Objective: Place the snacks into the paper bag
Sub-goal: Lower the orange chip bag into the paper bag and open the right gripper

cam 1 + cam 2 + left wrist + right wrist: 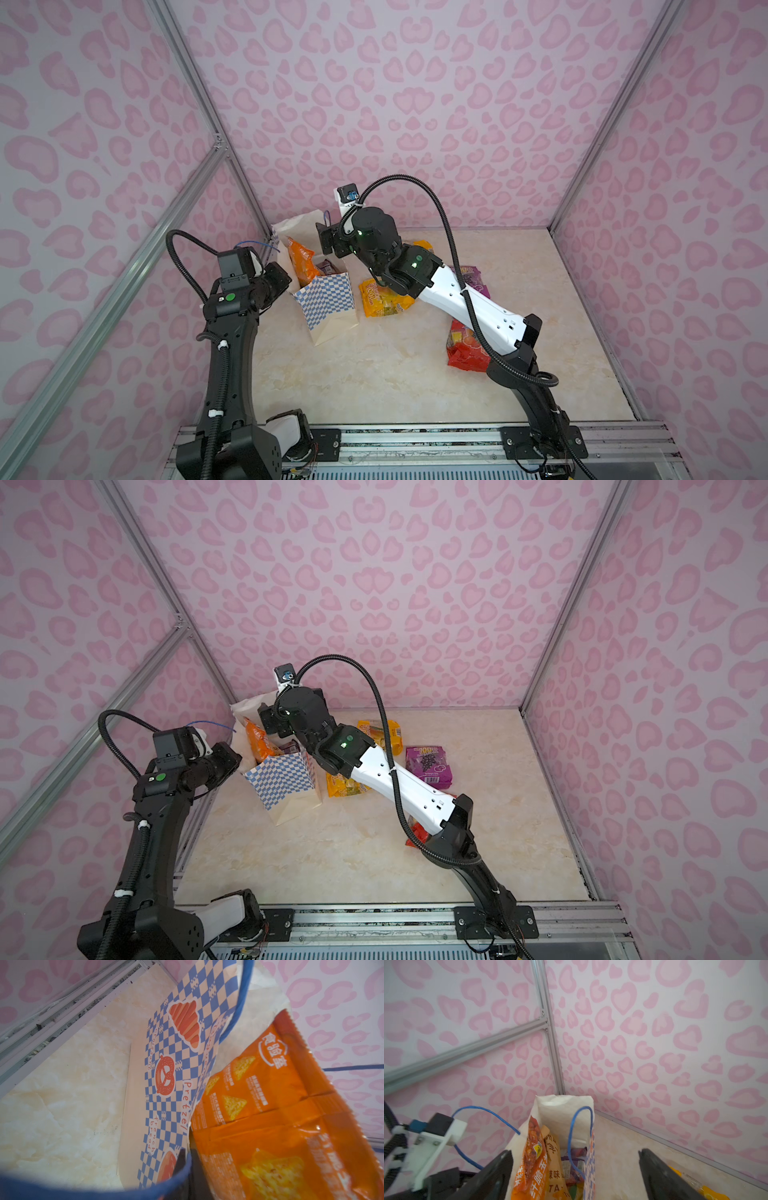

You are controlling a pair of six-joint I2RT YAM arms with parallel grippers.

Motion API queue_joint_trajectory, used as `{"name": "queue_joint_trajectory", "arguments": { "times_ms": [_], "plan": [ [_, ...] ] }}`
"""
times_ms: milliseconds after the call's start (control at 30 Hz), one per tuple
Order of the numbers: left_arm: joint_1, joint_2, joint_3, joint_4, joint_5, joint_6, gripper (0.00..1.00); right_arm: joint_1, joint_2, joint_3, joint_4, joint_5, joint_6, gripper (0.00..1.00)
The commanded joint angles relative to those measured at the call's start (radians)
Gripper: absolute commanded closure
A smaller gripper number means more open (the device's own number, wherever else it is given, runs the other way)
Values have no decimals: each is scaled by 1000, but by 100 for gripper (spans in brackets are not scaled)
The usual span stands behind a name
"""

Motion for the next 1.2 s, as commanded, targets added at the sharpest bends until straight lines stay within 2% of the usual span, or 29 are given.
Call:
{"name": "queue_joint_trajectory", "arguments": {
  "times_ms": [0, 233, 333, 433, 567, 700, 833, 967, 1000, 1067, 1100, 1167],
  "plan": [
    [-2, 29, 18, 23, 25, -10, 93, -17, 29, 0, -66, -75, 28, 3],
    [-3, 142, 94, 4, 48, -46, 93, -52, 222, 251, -148, -170, 77, 5],
    [-2, 184, 126, -1, 146, -67, 95, -64, 217, 208, -107, -212, 105, 8],
    [-3, 134, 114, -5, 124, -62, 95, -68, 196, 147, -54, -215, 107, 17],
    [-2, 65, 103, -32, 103, -25, 91, -81, 202, 144, -8, -268, 114, 38],
    [-2, 51, 94, -81, 110, 27, 90, -82, 200, 145, 41, -333, 114, 75],
    [2, 44, 84, -124, 23, 59, 90, -80, 185, 140, 64, -392, 107, 98],
    [6, 57, 125, -125, -40, 76, 89, -84, 163, 129, 44, -392, 98, 100],
    [5, 72, 132, -114, -27, 80, 89, -87, 151, 117, 39, -384, 102, 100],
    [-1, 140, 176, -126, 70, 111, 89, -95, 119, 73, 38, -360, 109, 100],
    [-14, 190, 215, -160, 103, 138, 92, -101, 99, 41, 38, -345, 117, 100],
    [-52, 244, 245, -197, 109, 165, 95, -113, 42, -32, 47, -333, 134, 100]
  ]
}}
